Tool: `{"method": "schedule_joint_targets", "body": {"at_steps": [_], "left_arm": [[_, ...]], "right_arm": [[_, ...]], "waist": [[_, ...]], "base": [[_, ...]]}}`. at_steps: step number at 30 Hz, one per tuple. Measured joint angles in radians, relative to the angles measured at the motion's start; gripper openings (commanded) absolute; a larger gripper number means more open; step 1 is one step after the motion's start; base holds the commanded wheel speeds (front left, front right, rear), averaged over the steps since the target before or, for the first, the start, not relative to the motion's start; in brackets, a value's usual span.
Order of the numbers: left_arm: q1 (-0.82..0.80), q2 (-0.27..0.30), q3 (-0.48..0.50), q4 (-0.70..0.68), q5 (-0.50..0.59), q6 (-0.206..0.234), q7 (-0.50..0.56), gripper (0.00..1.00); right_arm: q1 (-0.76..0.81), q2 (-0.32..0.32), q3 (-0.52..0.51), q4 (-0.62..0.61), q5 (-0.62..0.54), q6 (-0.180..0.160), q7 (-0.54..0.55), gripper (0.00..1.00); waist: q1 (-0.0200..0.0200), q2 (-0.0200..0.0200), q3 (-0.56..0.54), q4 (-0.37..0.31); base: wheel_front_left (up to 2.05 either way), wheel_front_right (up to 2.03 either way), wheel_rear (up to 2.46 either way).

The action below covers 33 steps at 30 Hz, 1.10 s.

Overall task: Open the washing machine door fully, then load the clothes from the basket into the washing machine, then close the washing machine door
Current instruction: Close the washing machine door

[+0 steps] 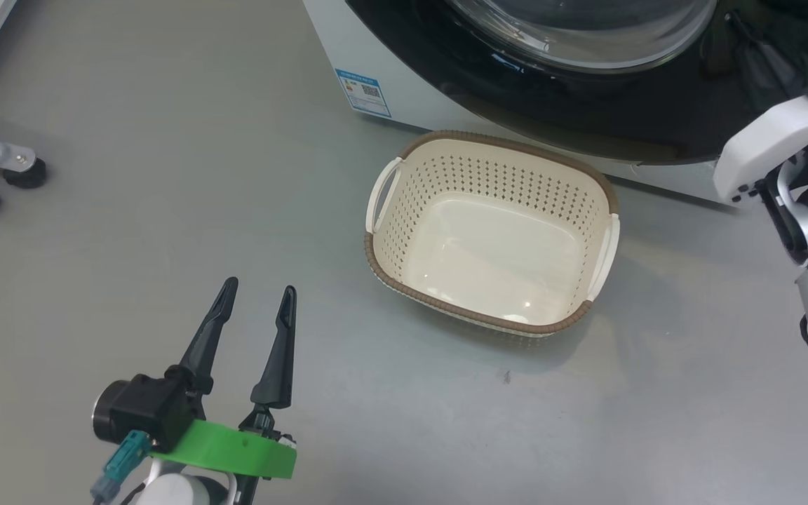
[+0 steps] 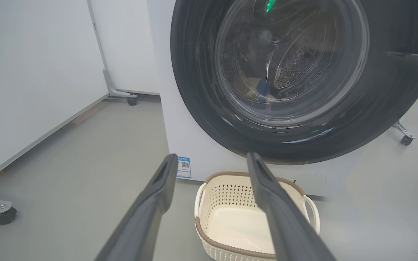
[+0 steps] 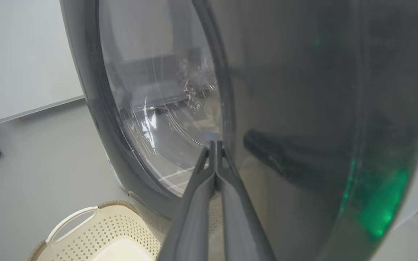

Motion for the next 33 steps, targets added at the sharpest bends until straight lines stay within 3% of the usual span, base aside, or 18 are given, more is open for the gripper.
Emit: {"method": "schedule_joint_targets", "body": {"at_steps": [33], "left_arm": [[-0.005, -0.01, 0.036, -0.022, 0.005, 0.009, 0.0, 1.0]], "right_arm": [[-0.26, -0.044, -0.073, 0.191, 0.016, -0.011, -0.027, 0.0]], "waist": [[-0.0001, 0.0, 0.058, 0.042]], "base": [[0.0, 0.0, 0.0]]}}
